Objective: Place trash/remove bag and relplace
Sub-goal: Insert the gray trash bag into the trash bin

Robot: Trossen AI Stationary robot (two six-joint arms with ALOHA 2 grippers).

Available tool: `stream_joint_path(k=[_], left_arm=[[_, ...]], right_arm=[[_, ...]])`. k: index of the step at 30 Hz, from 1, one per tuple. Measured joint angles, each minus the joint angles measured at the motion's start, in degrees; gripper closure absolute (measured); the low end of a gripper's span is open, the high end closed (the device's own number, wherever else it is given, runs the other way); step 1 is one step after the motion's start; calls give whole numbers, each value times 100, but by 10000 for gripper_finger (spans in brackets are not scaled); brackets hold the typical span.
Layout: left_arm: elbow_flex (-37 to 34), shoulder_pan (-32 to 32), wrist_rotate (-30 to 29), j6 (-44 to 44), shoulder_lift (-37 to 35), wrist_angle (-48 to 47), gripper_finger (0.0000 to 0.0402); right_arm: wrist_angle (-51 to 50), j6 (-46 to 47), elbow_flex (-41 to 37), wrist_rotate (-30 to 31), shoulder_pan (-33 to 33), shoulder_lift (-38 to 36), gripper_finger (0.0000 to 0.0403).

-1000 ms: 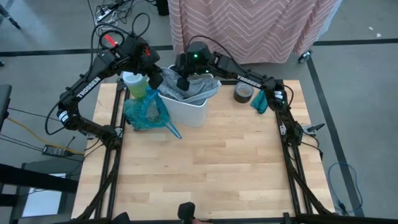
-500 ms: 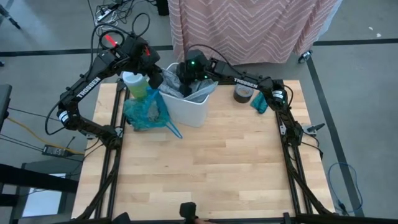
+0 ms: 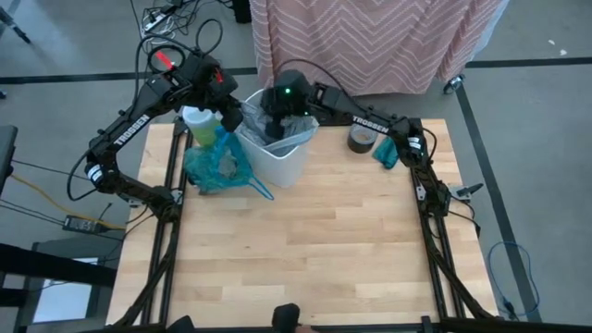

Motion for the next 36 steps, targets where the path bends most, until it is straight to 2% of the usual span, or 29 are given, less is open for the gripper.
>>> stream_joint_path(k=[4,7,10,16,18,23,28,36], left_arm=[[0,0,2,-20,0,6,394],[0,0,2,-22,-2,7,394],[0,0,11,-24,0,2,394],[0,0,23,-25,-1,4,394],[0,0,91,-27,0,2,394],[0,-23,224,-141,-1,2,394],[0,-42,243,-286,0,10,394],[0,-77,487,-598,-2,63,394]], right_arm=[[82,7,309,315,-74,-25,389],[-27,118,296,65,-182,-148,363],[-242,563,298,-681,-313,-281,329],[-24,1091,308,-2920,-568,-499,253],[99,1181,306,-3235,-615,-465,233],[183,1089,266,-3181,-650,-337,209],[373,1102,267,-3593,-689,-263,207],[491,1061,74,-3703,-717,-193,209]])
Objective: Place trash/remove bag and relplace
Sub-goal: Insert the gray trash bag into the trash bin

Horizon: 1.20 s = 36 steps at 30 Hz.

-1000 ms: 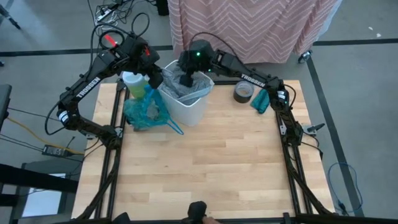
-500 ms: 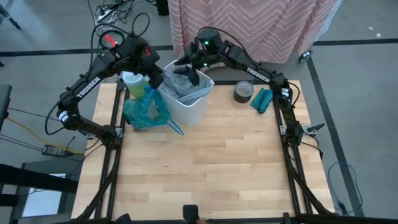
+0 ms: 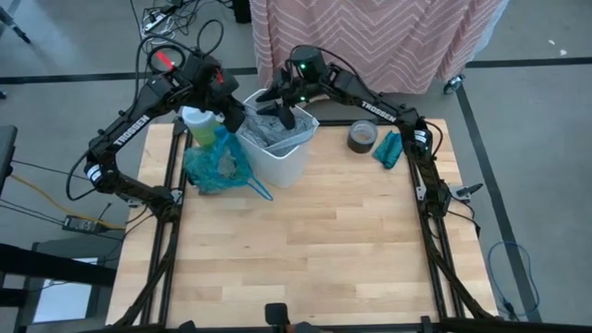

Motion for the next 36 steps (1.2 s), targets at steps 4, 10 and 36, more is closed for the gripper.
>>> stream_joint_path(k=[4,10,36], left_arm=[[0,-61,10,-5,0,159,394],[0,-78,-9,1,-2,429,394],[0,-73,-467,138,2,518,394]], right_arm=[[35,5,7,-34,-5,94,209],[-18,2,4,-360,-5,143,233],[-746,-286,229,1960,-174,-324,400]])
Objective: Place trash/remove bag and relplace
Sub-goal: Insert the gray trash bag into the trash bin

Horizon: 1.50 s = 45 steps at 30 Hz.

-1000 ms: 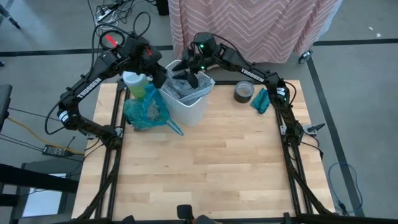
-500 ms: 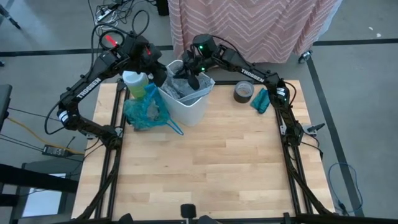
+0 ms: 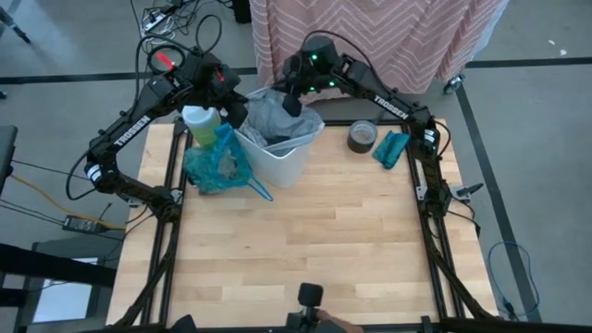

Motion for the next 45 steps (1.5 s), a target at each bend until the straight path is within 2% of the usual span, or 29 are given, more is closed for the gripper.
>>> stream_joint_path(k=[5,8,10,13,17,22,25,35,39,45], left_arm=[[0,1,-83,29,0,-36,394],[0,2,-104,30,0,-29,394],[0,2,-109,29,0,-29,394],[0,0,-120,29,0,-28,394],[0,2,-125,29,0,-14,394],[0,0,-129,6,0,-4,394],[0,1,-132,-21,0,-1,394],[0,0,-146,-129,0,-16,394],[0,2,-145,-129,0,-13,394],[0,0,-146,-129,0,-10,394]], right_arm=[[-591,-118,-2,322,-82,-117,379],[-1098,-216,-4,574,-161,-226,354],[-1354,-221,-4,535,-242,-308,335],[-1634,-219,-6,166,-330,-403,306],[-1739,-358,-1,-877,-428,-609,272],[-1913,-401,-40,-1306,-397,-477,239],[-1853,-414,-72,-1295,-282,-385,226],[-1866,-538,-490,-847,-165,-385,218],[-1811,-567,-644,-844,-165,-389,218],[-1780,-694,-677,-805,-116,-391,246]])
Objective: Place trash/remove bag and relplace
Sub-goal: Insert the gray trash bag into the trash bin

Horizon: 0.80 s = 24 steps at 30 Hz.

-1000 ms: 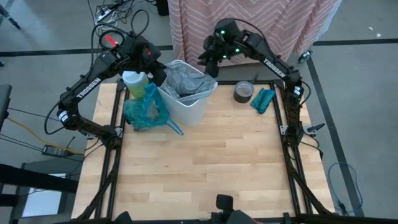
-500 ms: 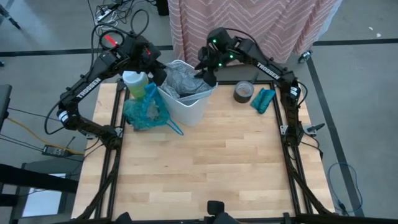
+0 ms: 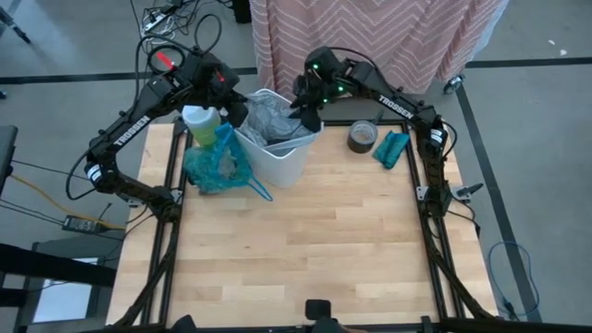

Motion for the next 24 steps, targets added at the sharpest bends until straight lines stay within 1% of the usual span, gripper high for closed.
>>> stream_joint_path(k=[2,8,10,11,19,21,24], left_arm=[[0,2,2,0,0,3,394],[0,0,2,0,0,1,394],[0,2,2,0,0,1,394],[0,2,0,0,0,-1,394],[0,0,-30,2,0,28,394],[0,0,-223,5,0,30,394],[0,17,-752,31,0,32,394]], right_arm=[[11,-35,-5,90,27,0,272],[-45,-64,-11,90,29,9,361],[0,-93,-11,219,43,9,389],[50,-94,-11,316,49,11,395],[21,26,374,1235,47,0,402],[-118,62,469,1427,47,0,402],[-366,137,596,1649,47,-5,403]])
